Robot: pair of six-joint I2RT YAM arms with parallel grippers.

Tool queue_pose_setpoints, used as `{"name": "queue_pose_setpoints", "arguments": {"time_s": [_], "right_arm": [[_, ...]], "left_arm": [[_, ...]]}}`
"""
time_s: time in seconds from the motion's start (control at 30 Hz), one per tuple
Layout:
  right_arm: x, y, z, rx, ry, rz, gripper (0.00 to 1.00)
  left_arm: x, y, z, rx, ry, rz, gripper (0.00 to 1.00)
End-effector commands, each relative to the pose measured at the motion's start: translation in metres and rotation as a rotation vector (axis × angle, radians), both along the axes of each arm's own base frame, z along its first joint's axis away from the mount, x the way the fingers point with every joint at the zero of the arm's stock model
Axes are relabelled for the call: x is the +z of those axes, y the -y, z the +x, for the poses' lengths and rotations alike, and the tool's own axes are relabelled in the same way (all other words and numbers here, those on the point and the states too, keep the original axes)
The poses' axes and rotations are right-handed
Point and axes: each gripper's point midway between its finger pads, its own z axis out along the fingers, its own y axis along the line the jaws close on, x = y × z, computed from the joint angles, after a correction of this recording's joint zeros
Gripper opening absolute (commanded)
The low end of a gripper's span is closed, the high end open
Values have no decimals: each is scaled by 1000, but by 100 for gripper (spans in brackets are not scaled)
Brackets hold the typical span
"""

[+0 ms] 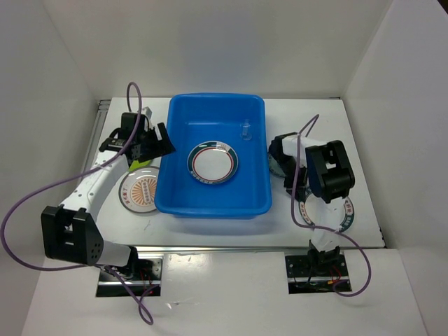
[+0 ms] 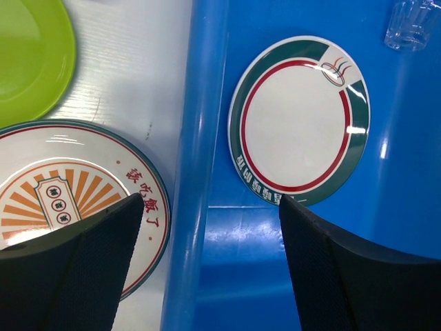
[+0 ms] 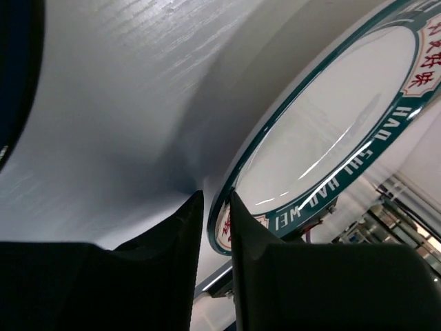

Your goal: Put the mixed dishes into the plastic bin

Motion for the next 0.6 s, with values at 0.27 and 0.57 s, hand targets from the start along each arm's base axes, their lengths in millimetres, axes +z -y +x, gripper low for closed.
{"name": "queue_pose_setpoints", "arguments": {"time_s": [0.27,0.57], "right_arm": [[9,6,2,6,-17,-87,0],[43,11,35,14,161,-133,0]], "left_arm": [[11,-11,-2,31,47,36,87],[12,-9,-1,18,57,35,87]]}}
